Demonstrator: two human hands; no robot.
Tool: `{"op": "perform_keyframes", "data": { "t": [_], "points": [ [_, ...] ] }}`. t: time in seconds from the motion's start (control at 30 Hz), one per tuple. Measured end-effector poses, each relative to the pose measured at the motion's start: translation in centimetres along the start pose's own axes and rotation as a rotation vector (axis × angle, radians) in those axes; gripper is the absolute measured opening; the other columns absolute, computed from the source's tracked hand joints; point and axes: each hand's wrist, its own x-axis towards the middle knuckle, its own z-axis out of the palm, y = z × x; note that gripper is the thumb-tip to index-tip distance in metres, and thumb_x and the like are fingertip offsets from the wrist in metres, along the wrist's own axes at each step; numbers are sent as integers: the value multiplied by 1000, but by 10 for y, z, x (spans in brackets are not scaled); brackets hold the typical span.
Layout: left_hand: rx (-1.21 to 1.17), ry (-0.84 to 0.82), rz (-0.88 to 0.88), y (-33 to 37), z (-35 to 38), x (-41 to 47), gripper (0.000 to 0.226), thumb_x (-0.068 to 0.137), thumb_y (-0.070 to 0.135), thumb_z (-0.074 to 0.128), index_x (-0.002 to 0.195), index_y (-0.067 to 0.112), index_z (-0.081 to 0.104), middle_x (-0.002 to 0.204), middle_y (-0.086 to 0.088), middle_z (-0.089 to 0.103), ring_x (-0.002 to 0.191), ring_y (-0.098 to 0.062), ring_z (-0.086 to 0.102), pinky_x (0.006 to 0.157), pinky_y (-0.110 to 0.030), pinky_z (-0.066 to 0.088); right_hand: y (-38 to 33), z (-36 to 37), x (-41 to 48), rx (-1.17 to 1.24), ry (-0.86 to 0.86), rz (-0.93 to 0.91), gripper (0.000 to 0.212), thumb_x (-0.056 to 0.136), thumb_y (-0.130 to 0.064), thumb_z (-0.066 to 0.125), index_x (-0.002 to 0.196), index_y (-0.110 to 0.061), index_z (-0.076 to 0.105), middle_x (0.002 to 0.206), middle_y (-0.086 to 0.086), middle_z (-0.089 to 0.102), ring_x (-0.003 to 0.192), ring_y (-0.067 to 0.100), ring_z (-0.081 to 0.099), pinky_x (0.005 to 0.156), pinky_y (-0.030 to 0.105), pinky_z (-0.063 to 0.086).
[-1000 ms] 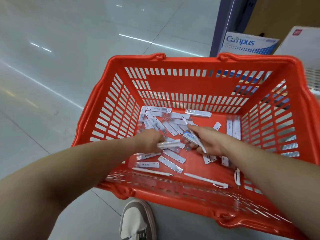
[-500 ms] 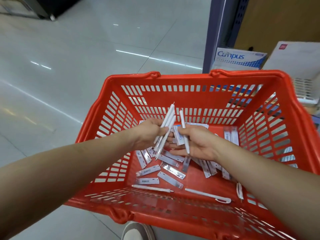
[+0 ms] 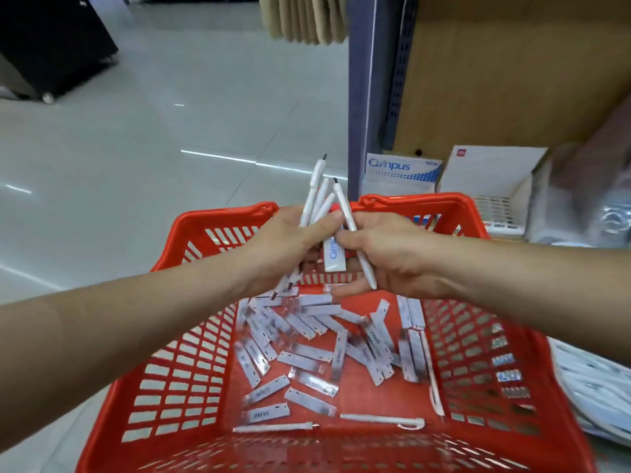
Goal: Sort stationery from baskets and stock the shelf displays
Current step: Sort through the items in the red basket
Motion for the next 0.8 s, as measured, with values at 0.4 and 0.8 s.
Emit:
{"op": "perform_keyframes", "data": {
  "t": [0.4,0.8],
  "points": [
    [246,-320,255,46,114,63,32,98,35,51,96,10,70,90,-30,67,72,-24,57,65,-35,45,-24,-102,-89,-42,299,40,22,103,-13,41,113,-12,61,104,11,72,89,24,70,74,36,60],
    [487,-601,318,48,262,55,24,92,9,60,73,22,56,47,15,56,39,2,46,42,-14,35,42,-184,-153,199,652,-252,27,74,-36,75,78,-14,60,62,2,63,55,14,52,50,22,38]
  ]
}}
